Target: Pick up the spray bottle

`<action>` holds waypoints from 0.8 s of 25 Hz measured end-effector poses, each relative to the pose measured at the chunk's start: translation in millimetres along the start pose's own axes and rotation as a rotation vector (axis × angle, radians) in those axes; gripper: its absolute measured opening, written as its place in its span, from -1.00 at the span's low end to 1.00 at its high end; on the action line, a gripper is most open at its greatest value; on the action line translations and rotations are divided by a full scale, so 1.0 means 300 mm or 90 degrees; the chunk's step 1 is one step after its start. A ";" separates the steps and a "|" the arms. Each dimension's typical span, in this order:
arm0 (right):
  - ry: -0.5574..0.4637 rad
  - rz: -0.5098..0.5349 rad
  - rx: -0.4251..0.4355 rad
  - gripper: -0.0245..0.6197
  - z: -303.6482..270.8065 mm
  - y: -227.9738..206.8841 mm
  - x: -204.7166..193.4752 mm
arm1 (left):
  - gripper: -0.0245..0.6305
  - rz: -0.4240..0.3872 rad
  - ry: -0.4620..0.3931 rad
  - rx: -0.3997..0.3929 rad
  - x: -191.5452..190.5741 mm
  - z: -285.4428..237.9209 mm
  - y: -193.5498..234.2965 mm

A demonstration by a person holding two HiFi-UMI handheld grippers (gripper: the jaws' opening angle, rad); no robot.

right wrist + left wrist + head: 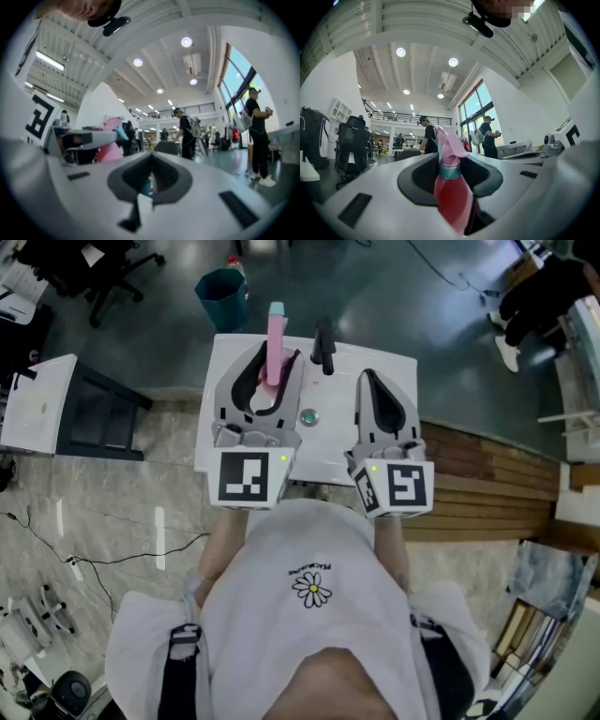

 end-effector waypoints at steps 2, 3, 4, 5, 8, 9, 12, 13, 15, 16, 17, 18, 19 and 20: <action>0.000 -0.001 -0.002 -0.83 0.000 -0.004 0.001 | -0.45 0.000 0.001 -0.002 -0.005 -0.002 -0.001; -0.001 -0.001 -0.004 -0.83 -0.001 -0.007 0.002 | -0.45 0.000 0.002 -0.002 -0.008 -0.004 -0.003; -0.001 0.000 -0.005 -0.83 -0.001 -0.010 0.002 | -0.45 0.000 0.003 -0.003 -0.011 -0.006 -0.005; -0.001 0.000 -0.006 -0.83 0.001 -0.013 0.002 | -0.45 0.002 0.004 -0.003 -0.013 -0.006 -0.007; 0.001 0.000 -0.007 -0.83 0.006 -0.018 -0.003 | -0.45 0.002 0.006 -0.002 -0.018 -0.003 -0.013; 0.002 0.000 -0.007 -0.83 0.006 -0.019 -0.005 | -0.45 0.001 0.006 -0.002 -0.019 -0.002 -0.013; 0.002 -0.001 -0.004 -0.83 0.005 -0.017 -0.006 | -0.45 0.002 0.004 0.000 -0.017 -0.002 -0.012; 0.002 -0.001 -0.003 -0.83 0.004 -0.017 -0.005 | -0.45 0.004 0.004 0.002 -0.016 -0.002 -0.013; 0.002 -0.003 -0.003 -0.83 0.004 -0.015 -0.006 | -0.45 0.001 0.005 0.000 -0.017 0.000 -0.017; 0.002 -0.003 -0.003 -0.83 0.005 -0.015 -0.006 | -0.45 -0.001 0.007 -0.002 -0.018 0.001 -0.021; 0.003 -0.003 -0.002 -0.83 0.005 -0.014 -0.006 | -0.45 -0.002 0.007 -0.004 -0.020 0.002 -0.023; 0.003 -0.003 -0.002 -0.83 0.005 -0.013 -0.006 | -0.45 -0.002 0.008 -0.005 -0.021 0.003 -0.025; 0.003 -0.003 -0.003 -0.83 0.005 -0.012 -0.006 | -0.45 -0.002 0.008 -0.006 -0.022 0.003 -0.026; 0.003 -0.003 -0.003 -0.83 0.005 -0.011 -0.007 | -0.45 -0.002 0.008 -0.006 -0.023 0.004 -0.025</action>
Point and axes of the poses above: the fingertips, and each gripper's own axes: z backward along the fingers, y to its left, x out of its top, the point moved 1 cm from there along z, backward along the fingers, and after that the axes turned 7 degrees about -y, right-handed, at the moved point
